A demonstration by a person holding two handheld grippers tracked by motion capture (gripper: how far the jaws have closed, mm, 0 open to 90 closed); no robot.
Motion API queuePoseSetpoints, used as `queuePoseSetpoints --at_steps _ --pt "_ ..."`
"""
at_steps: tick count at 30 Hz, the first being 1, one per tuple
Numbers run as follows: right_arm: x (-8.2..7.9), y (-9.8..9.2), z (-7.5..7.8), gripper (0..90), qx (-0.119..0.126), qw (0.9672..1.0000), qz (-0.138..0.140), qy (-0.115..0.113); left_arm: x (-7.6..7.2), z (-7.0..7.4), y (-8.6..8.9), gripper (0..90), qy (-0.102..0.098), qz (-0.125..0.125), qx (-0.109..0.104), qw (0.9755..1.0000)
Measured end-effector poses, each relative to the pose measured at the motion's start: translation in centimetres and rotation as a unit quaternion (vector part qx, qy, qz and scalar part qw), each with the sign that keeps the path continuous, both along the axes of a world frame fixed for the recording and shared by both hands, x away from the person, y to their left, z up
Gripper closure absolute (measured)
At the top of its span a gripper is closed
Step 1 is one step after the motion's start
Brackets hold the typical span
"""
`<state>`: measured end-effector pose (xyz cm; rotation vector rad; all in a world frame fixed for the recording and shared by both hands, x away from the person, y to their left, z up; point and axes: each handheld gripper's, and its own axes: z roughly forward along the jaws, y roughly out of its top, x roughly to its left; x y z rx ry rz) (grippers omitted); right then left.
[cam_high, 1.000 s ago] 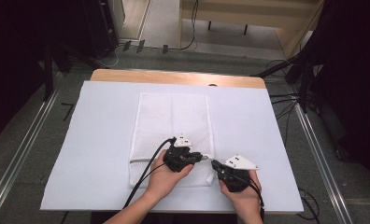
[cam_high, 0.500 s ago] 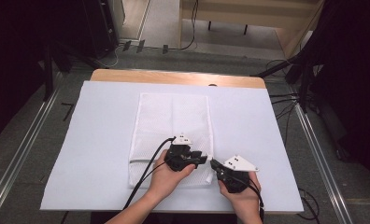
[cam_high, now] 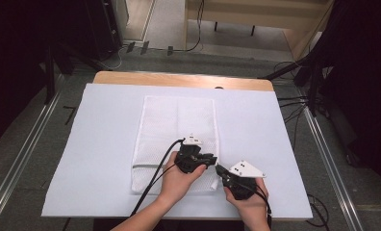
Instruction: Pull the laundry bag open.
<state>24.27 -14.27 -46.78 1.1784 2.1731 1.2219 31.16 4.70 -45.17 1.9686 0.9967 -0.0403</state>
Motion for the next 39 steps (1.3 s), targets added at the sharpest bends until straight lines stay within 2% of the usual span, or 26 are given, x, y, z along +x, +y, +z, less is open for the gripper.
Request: queuePoseSetpoints --at_steps 6,9,12,15,17,30,35,39 --pt "0.0 -0.2 0.2 90.0 0.002 1.0000 -0.009 -0.001 -0.3 0.5 0.8 82.8 -0.008 0.002 0.007 0.9999" --pt "0.0 -0.4 0.6 90.0 0.013 0.9998 -0.013 -0.007 -0.4 0.8 1.1 84.9 -0.009 -0.002 0.007 0.9999" --pt "-0.1 -0.6 1.0 90.0 0.034 0.9994 -0.011 -0.003 -0.7 1.0 1.3 87.2 -0.014 -0.003 0.007 0.9999" --pt "-0.3 -0.3 1.1 90.0 0.023 0.9997 -0.010 -0.007 -0.9 0.9 1.5 87.4 -0.020 -0.004 0.014 0.9997" --pt "-0.5 0.1 1.2 90.0 0.014 0.9998 -0.013 -0.010 -1.0 0.8 1.7 87.5 -0.019 -0.003 0.010 0.9998" --pt "-0.6 0.1 1.4 90.0 0.007 0.9998 -0.014 -0.013 -1.3 0.2 2.6 87.5 -0.023 0.004 0.024 0.9994" --pt "-0.7 0.1 1.6 90.0 0.005 0.9997 -0.016 -0.017 -1.4 0.3 3.4 87.5 -0.023 0.009 0.023 0.9994" --pt "-0.7 -0.3 1.6 90.0 0.006 0.9997 -0.022 -0.011 -1.3 0.1 4.7 87.5 -0.020 0.021 0.027 0.9992"
